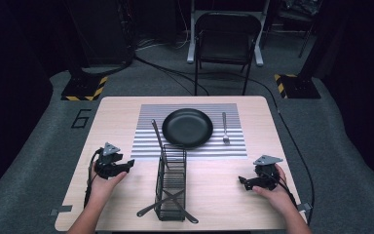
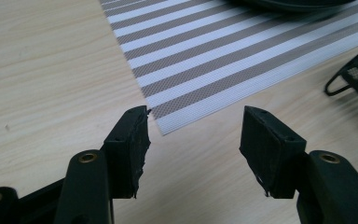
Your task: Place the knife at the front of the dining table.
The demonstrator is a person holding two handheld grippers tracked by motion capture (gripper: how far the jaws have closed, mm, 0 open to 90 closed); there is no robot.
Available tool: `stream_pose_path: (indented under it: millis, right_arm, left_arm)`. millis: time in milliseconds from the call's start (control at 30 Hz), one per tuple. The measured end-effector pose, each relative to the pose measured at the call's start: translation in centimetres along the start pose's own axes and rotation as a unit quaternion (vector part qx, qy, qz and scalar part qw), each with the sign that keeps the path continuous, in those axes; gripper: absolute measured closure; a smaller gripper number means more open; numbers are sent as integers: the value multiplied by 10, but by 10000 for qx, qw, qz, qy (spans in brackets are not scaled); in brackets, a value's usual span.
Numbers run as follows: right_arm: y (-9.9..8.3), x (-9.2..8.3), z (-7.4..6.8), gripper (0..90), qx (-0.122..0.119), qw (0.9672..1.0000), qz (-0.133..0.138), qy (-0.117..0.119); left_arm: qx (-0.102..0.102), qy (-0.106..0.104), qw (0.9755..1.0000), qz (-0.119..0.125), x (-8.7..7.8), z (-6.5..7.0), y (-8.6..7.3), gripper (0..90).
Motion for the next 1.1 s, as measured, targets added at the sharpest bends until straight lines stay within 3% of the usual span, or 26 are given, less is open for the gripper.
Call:
stream_pose_path:
  millis: [100, 367, 533, 733, 967, 1033, 1100]
  right_arm:
    - [0, 0, 0, 0, -1, 10000, 0, -1]
    - [0, 0, 0, 0, -2, 10000, 1, 0]
    - [0, 0, 0, 0, 5, 10000, 1, 2]
    - [0, 0, 0, 0, 3, 10000, -1, 1]
    - [0, 0, 0, 0, -1, 10000, 0, 2]
    - [0, 0, 0, 0, 1, 10000, 0, 2]
    - [0, 0, 0, 0, -3, 10000, 1, 0]
  left_arm:
    - [55, -57, 10000, 41, -5, 10, 9, 429]
    - [-111, -341, 9992, 200, -14, 25, 26, 431]
    - [-275, -326, 9988, 252, -15, 28, 32, 421]
    - [-201, -378, 9988, 237, -15, 33, 38, 425]
    - [42, -434, 9988, 229, -23, 45, 49, 447]
    - [110, -482, 9984, 281, -27, 50, 53, 462]
    - [163, -670, 9972, 278, -32, 58, 59, 490]
Point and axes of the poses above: each handheld gripper's, and its own axes: x roughly forward along the jaws, y roughly out of its top, z roughly to its right, the point moved 5 cm from there along x, roughly forward along the jaws, and after that the axes turned 9 degrees about -x, right-handed, at the moved point
